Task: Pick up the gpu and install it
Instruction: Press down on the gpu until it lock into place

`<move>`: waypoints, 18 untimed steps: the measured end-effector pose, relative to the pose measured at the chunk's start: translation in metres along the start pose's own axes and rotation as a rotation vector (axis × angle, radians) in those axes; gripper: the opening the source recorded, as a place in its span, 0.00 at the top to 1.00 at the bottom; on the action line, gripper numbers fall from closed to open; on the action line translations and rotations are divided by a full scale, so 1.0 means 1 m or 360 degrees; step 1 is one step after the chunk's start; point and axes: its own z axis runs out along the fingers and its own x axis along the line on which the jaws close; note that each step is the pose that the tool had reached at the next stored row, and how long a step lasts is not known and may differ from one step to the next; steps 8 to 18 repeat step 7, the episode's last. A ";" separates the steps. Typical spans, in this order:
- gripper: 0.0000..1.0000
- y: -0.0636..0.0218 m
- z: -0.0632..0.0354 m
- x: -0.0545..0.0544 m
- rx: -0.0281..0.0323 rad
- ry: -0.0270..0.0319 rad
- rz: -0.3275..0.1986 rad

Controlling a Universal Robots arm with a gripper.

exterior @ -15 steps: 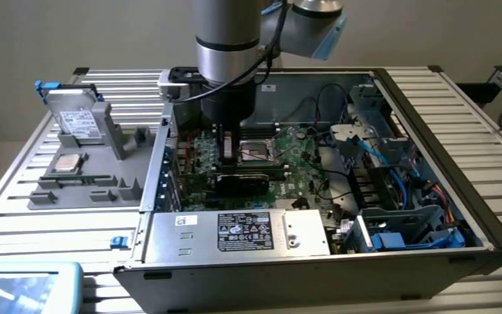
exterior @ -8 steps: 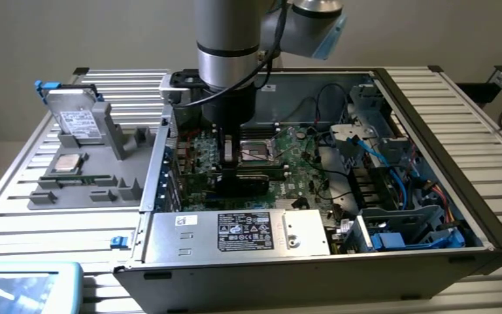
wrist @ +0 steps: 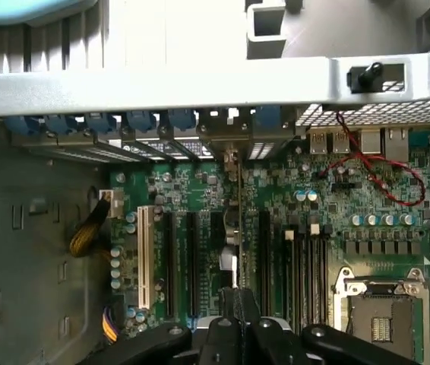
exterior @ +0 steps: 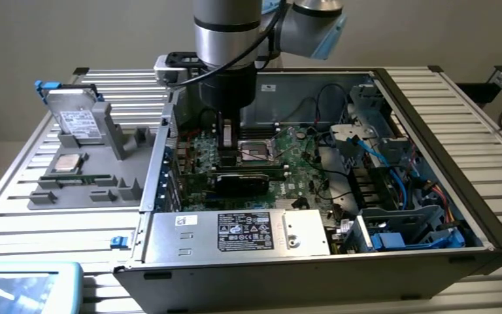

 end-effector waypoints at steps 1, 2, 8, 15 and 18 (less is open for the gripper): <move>0.88 0.0000 0.0000 0.000 -0.00010 -0.00002 0.0000; 0.88 0.0000 0.0000 0.000 -0.00011 -0.00001 0.0000; 0.88 0.0000 -0.0001 0.000 -0.00014 0.00004 0.0000; 0.88 0.0000 -0.0001 0.000 -0.00014 0.00004 0.0000; 0.88 0.0000 -0.0001 0.000 -0.00014 0.00004 0.0000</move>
